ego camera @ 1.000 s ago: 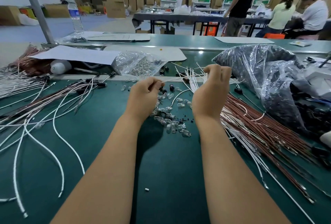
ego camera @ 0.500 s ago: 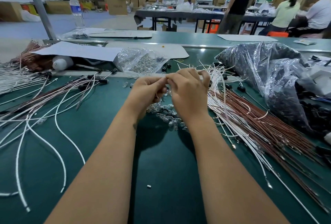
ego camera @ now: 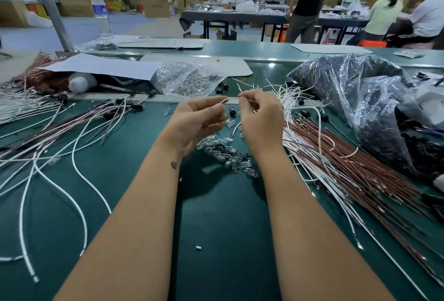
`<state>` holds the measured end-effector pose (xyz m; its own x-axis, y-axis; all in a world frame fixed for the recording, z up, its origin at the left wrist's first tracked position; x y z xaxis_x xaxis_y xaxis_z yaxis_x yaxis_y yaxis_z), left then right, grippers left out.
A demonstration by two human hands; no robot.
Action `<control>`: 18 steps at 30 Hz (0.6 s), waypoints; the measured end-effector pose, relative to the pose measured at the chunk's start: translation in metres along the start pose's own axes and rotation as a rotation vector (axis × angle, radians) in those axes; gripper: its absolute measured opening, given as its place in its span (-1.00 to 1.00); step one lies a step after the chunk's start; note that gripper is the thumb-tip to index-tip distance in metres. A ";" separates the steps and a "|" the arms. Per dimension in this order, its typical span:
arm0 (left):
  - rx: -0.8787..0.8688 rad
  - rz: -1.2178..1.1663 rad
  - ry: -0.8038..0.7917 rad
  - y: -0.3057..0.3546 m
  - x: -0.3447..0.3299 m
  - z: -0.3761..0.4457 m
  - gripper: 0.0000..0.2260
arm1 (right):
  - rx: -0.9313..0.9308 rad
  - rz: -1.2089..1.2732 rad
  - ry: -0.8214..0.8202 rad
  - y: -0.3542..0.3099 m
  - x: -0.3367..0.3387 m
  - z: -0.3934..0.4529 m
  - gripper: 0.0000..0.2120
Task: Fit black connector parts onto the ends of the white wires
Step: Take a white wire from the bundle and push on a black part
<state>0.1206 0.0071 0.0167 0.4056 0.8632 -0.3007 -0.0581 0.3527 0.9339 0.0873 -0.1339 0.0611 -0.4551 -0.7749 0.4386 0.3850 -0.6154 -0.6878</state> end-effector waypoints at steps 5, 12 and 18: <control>-0.038 0.087 0.141 0.003 0.012 -0.002 -0.91 | -0.120 0.304 -0.136 0.012 -0.011 0.003 -0.88; -0.059 0.175 0.056 0.008 0.004 -0.004 -0.88 | -0.134 0.420 -0.206 0.015 -0.013 0.004 -0.79; -0.208 0.951 0.265 0.025 0.014 -0.008 -0.89 | -0.023 -0.397 -0.123 0.008 -0.004 0.001 -0.89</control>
<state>0.1175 0.0306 0.0343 -0.1066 0.8627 0.4944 -0.4204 -0.4897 0.7638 0.0932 -0.1354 0.0545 -0.4648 -0.4906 0.7371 0.1804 -0.8675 -0.4636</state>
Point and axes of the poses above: each hand's wrist, its own z-axis towards the middle knuckle, its own x-axis out of the back of the hand, y = z × x, the point moved 9 cm from there along z, towards the middle knuckle, and after that the axes turned 8 degrees about -y, right-handed, at the moved point
